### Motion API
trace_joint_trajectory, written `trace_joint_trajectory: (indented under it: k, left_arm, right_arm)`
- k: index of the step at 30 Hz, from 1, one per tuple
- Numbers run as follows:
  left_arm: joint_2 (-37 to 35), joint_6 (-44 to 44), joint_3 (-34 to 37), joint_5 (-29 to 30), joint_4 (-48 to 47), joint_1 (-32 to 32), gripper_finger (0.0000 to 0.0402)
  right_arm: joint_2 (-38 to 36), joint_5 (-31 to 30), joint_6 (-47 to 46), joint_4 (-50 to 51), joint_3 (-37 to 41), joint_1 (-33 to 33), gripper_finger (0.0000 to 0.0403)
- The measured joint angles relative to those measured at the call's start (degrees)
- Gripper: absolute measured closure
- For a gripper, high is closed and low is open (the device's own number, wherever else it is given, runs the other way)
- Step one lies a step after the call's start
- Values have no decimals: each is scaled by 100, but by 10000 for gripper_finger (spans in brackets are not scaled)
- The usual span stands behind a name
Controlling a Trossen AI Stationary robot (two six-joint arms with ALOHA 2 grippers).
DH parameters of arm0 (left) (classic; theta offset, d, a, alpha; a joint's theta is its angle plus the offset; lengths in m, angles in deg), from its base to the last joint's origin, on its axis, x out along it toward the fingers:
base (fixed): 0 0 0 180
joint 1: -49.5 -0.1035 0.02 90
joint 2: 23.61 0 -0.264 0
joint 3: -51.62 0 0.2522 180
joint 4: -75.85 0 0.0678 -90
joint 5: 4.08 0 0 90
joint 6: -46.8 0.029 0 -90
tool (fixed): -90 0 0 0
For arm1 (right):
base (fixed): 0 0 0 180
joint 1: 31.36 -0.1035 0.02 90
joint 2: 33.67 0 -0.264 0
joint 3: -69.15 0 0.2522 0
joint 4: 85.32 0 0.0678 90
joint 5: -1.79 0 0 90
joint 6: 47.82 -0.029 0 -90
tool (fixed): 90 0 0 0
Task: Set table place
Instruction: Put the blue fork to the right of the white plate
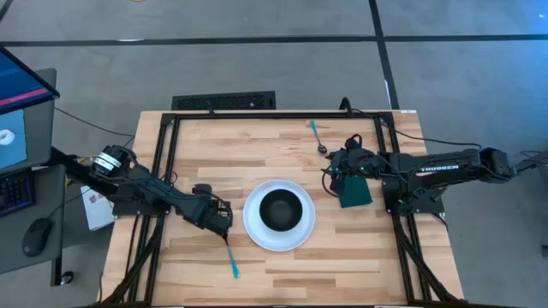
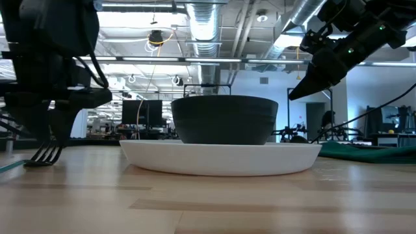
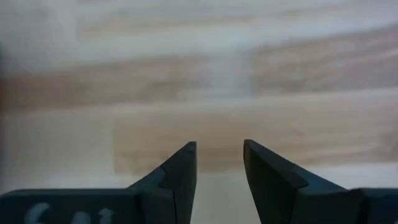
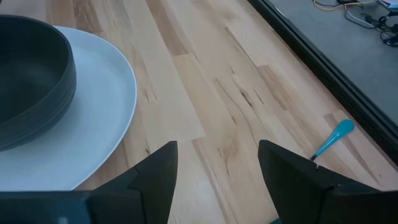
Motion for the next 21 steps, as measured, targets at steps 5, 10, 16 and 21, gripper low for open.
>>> trace_joint_trajectory:
  k: [5,10,16,21]
  left_arm:
    - [-506,302,-4,448,-178,-45,279]
    - [-1458,718,-13,1419,-137,49,279]
    - [-2507,1557,-15,2297,-117,322,279]
    - [-3090,2276,56,2499,72,671,279]
  right_arm:
    - [0,0,0,1,0,0,154]
    - [0,0,-101,1,0,0,154]
    - [0,0,-340,1,0,0,154]
    - [0,0,-600,-1,0,0,154]
